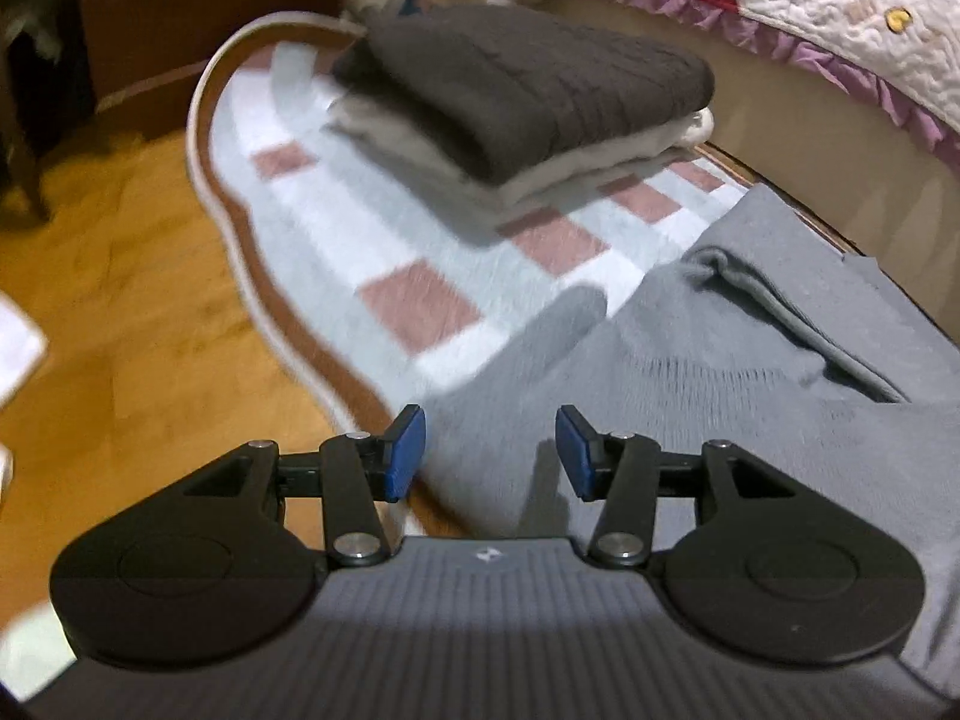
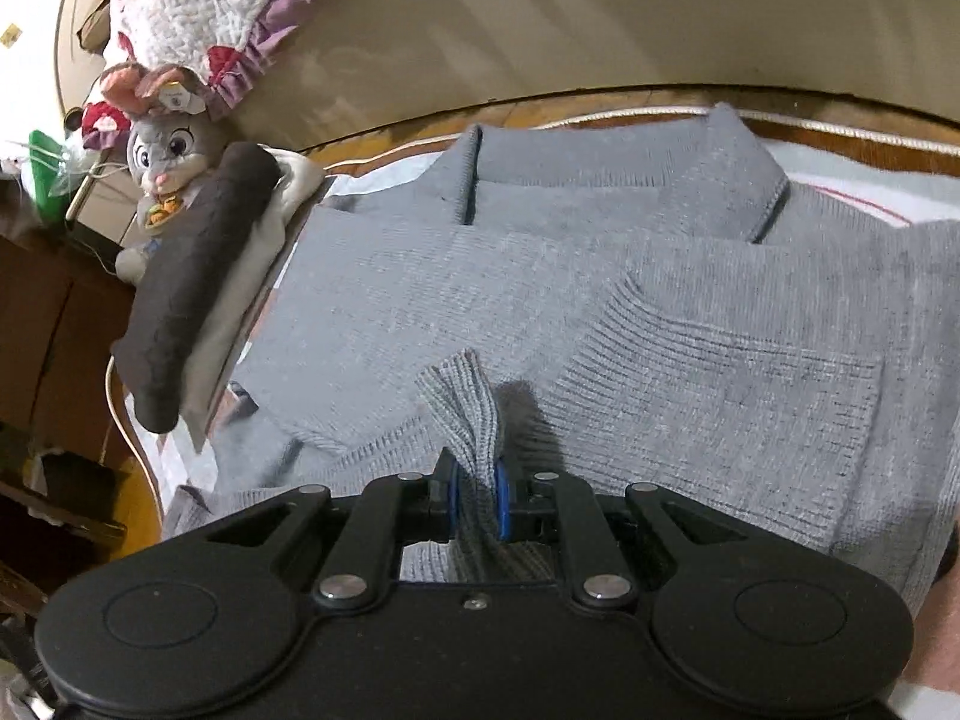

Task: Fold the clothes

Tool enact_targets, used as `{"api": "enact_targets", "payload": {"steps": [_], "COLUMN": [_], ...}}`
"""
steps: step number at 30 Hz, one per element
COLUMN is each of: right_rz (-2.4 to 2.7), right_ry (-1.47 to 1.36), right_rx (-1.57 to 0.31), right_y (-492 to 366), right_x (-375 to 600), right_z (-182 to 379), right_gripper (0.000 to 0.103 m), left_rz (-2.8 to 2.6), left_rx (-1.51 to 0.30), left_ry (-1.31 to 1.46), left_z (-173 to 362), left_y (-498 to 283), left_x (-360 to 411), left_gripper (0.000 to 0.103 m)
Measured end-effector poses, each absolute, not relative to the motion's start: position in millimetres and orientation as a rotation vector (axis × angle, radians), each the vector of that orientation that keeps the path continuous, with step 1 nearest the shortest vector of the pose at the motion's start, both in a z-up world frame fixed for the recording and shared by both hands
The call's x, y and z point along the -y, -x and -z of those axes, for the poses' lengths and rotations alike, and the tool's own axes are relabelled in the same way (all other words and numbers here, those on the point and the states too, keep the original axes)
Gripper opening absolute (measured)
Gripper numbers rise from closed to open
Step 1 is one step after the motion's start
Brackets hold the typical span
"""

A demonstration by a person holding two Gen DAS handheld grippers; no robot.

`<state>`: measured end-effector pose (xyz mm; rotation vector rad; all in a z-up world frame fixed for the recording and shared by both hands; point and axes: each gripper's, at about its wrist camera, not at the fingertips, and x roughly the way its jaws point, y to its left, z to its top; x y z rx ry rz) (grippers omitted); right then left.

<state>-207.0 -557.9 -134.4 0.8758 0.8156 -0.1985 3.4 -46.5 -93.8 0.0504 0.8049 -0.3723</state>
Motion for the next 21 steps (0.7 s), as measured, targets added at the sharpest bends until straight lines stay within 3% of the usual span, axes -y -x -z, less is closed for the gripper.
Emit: {"api": "enact_targets", "payload": {"steps": [3,8,10,12,14,15,16,21], "right_rz": [0.199,0.177,0.178,0.183,0.179,0.174,0.169,0.131], "right_ry": [-0.875,-0.892,-0.911,-0.936,-0.952,-0.956,-0.960,-1.007], "right_rx": [-0.838,-0.886,-0.888,-0.883,-0.880,-0.887,-0.895,-0.939], "right_y": [208.2,197.4,200.3,202.9,203.8,203.0,202.3,196.3], "right_x": [546.9,540.7,542.2,544.1,545.7,545.6,545.5,545.7], "right_z": [134.3,143.0,142.0,142.0,142.4,144.4,146.3,163.9], "right_gripper": [0.017,0.021,0.035,0.050,0.050,0.052,0.053,0.054], "left_rz": [0.418,0.473,0.451,0.427,0.448,0.470,0.488,0.542], "left_rx": [-0.794,-0.895,-0.950,-0.983,-0.983,-0.975,-0.957,-0.759], "left_ry": [-0.084,-0.137,-0.127,-0.050,-0.041,-0.054,-0.082,-0.259], "left_z": [97.5,119.8,127.4,129.8,129.1,127.9,125.9,99.3], "left_y": [-16.1,-40.7,-51.6,-62.3,-65.0,-64.2,-61.5,-23.3], "left_x": [59.0,79.2,82.0,77.8,80.1,82.9,87.4,116.2], "left_gripper": [0.056,0.060,0.070,0.070,0.047,0.015,0.009,0.008]}}
